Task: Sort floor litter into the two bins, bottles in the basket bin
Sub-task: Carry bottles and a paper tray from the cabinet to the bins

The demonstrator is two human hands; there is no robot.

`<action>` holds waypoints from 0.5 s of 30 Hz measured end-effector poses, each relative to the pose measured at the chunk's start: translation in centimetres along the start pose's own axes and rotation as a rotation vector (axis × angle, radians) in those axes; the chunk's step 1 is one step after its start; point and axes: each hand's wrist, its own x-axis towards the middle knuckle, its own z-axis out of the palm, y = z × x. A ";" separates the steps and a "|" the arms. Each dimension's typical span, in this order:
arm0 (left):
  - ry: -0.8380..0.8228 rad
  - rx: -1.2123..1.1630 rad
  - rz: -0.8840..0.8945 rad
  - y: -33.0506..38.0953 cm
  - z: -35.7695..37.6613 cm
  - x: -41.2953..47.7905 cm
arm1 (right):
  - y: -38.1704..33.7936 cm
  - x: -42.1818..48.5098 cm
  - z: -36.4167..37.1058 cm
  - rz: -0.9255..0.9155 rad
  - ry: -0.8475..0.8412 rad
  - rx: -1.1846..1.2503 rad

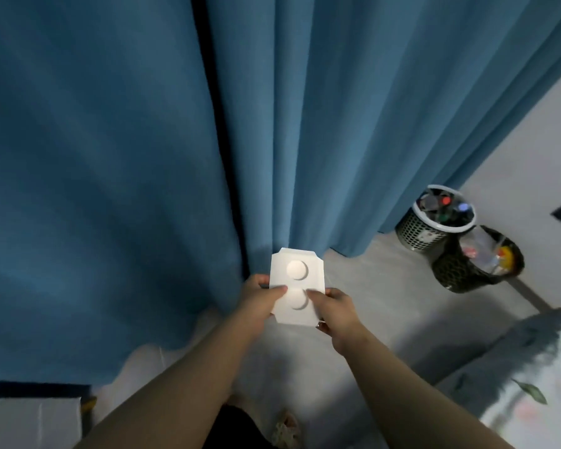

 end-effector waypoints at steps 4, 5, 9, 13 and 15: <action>-0.108 0.030 -0.057 0.9 3.6 1.8 | -0.6 0.8 -2.9 0.021 0.061 0.136; -0.134 0.040 -0.064 1.3 4.5 2.3 | -0.9 1.1 -3.5 0.021 0.081 0.167; -0.240 0.121 -0.057 3.8 8.0 5.0 | -2.6 3.4 -5.6 -0.006 0.178 0.256; -0.344 0.215 -0.056 7.1 11.0 8.6 | -5.0 6.0 -6.2 -0.005 0.279 0.360; -0.401 0.264 -0.048 8.7 12.3 10.7 | -6.3 7.3 -6.3 0.002 0.318 0.419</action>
